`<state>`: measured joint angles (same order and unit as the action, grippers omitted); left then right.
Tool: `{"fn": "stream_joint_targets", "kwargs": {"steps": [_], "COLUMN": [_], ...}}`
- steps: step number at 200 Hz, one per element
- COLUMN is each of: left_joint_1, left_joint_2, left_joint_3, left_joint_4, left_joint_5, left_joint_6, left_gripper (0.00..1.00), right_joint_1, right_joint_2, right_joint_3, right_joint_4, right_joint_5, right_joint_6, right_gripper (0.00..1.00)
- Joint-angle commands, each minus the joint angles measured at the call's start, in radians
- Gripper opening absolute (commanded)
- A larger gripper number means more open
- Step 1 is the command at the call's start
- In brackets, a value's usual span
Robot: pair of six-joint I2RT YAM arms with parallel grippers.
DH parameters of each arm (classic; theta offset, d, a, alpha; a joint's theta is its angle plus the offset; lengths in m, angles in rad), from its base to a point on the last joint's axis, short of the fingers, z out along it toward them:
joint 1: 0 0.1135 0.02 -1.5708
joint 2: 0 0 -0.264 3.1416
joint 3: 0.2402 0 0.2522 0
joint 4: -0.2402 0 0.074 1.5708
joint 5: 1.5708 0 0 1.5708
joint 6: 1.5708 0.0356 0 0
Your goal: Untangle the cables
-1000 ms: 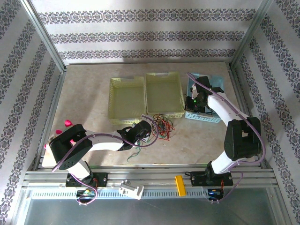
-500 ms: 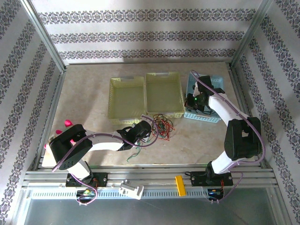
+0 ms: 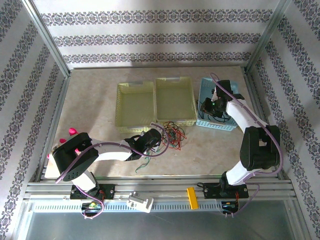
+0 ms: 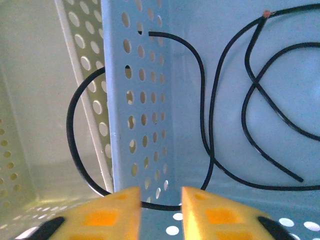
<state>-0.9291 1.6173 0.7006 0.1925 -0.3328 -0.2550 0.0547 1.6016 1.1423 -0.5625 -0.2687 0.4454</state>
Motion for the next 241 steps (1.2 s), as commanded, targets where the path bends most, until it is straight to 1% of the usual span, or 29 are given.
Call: {"fn": "stream_joint_targets", "kwargs": {"steps": [1, 32, 79, 128, 147, 164, 183, 213, 241], "left_joint_1": [0.003, 0.003, 0.003, 0.002, 0.003, 0.003, 0.003, 0.003, 0.003], "left_joint_2": [0.010, 0.012, 0.010, -0.002, -0.006, -0.010, -0.013, -0.013, -0.010], "left_joint_3": [0.023, 0.022, 0.020, 0.011, 0.007, 0.002, 0.000, 0.001, 0.004], "left_joint_4": [-0.016, -0.015, -0.015, -0.019, -0.019, -0.020, -0.021, -0.022, -0.021], "left_joint_5": [0.006, 0.006, 0.000, -0.008, -0.012, -0.014, -0.018, -0.018, -0.017], "left_joint_6": [0.005, 0.001, -0.003, -0.007, -0.010, -0.012, -0.013, -0.012, -0.011], "left_gripper": [0.00, 0.00, 0.00, 0.00, 0.00, 0.00, 0.00, 0.00, 0.00], "right_joint_1": [0.008, 0.032, 0.055, 0.087, 0.092, 0.095, 0.098, 0.098, 0.091], "right_joint_2": [-0.010, -0.009, 0.066, 0.133, 0.152, 0.159, 0.154, 0.123, 0.049], "right_joint_3": [0.000, 0.022, 0.100, 0.173, 0.195, 0.207, 0.204, 0.186, 0.148], "right_joint_4": [0.025, 0.030, 0.003, -0.021, -0.029, -0.036, -0.037, -0.032, 0.002], "right_joint_5": [-0.036, -0.007, 0.028, 0.059, 0.075, 0.086, 0.108, 0.133, 0.143], "right_joint_6": [-0.006, -0.022, -0.038, -0.065, -0.072, -0.075, -0.081, -0.088, -0.074], "right_gripper": [0.35, 0.37, 0.36, 0.33, 0.29, 0.19, 0.11, 0.07, 0.05]}}
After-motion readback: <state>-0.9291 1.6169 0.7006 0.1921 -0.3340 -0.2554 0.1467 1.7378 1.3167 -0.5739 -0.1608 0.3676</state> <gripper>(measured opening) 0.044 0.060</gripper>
